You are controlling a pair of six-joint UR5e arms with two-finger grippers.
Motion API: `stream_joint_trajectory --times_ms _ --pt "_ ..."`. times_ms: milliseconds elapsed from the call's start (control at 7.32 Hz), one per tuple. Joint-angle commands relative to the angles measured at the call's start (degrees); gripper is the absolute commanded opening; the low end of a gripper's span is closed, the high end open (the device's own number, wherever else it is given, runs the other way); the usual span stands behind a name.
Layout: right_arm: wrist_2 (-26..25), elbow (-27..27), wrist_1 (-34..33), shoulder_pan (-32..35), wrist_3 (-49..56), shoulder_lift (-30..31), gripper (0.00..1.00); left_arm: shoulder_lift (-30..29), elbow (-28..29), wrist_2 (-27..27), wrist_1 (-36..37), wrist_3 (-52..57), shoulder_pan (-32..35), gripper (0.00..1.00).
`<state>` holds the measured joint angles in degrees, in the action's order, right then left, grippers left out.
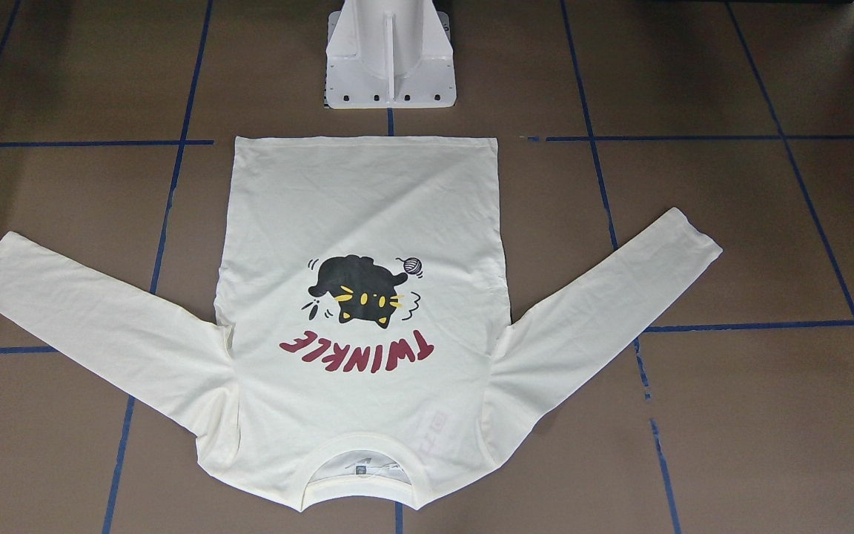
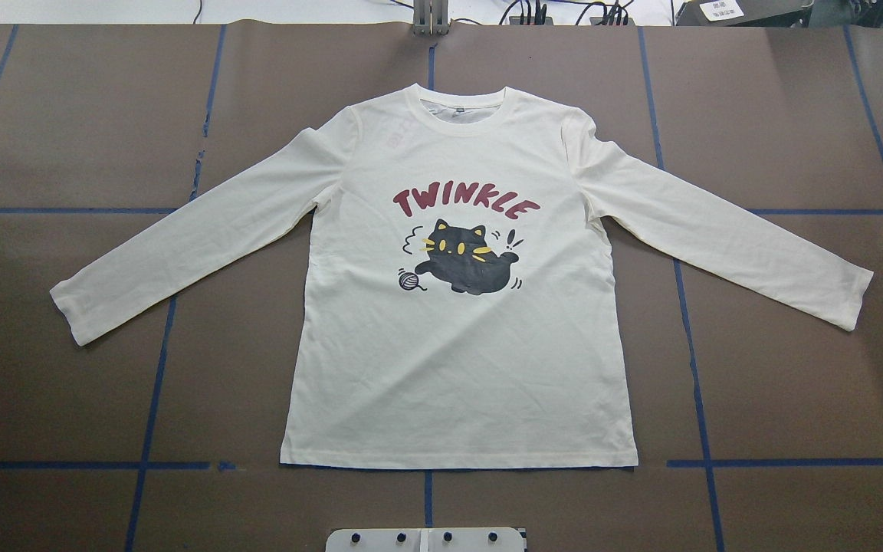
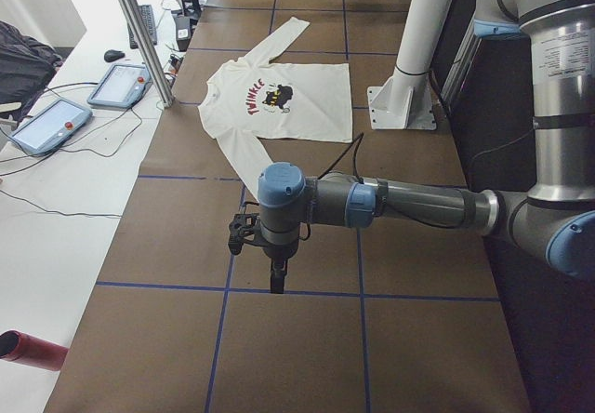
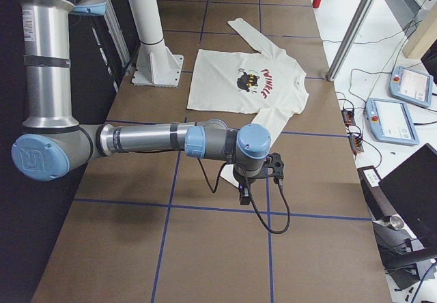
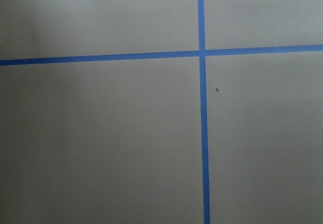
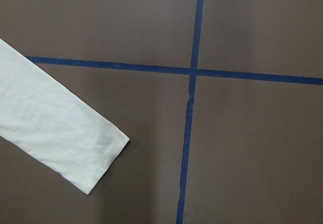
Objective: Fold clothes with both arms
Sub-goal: 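Move the right gripper down to the sleeve cuff nearest it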
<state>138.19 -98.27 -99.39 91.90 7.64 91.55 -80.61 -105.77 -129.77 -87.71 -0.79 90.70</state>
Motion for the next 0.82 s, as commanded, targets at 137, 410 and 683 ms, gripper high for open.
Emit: stream_joint_trajectory --times_ms 137,410,683 --pt "-0.03 0.26 0.16 -0.06 -1.04 -0.84 1.0 -0.34 -0.75 -0.13 -0.35 0.0 0.0 1.0" --pt "0.58 0.01 0.07 -1.02 -1.75 -1.46 1.0 -0.95 -1.19 -1.44 -4.11 -0.17 0.0 1.0" --pt "1.11 -3.39 5.64 -7.4 -8.55 3.25 1.0 -2.89 0.82 -3.29 -9.91 -0.44 -0.79 1.0"
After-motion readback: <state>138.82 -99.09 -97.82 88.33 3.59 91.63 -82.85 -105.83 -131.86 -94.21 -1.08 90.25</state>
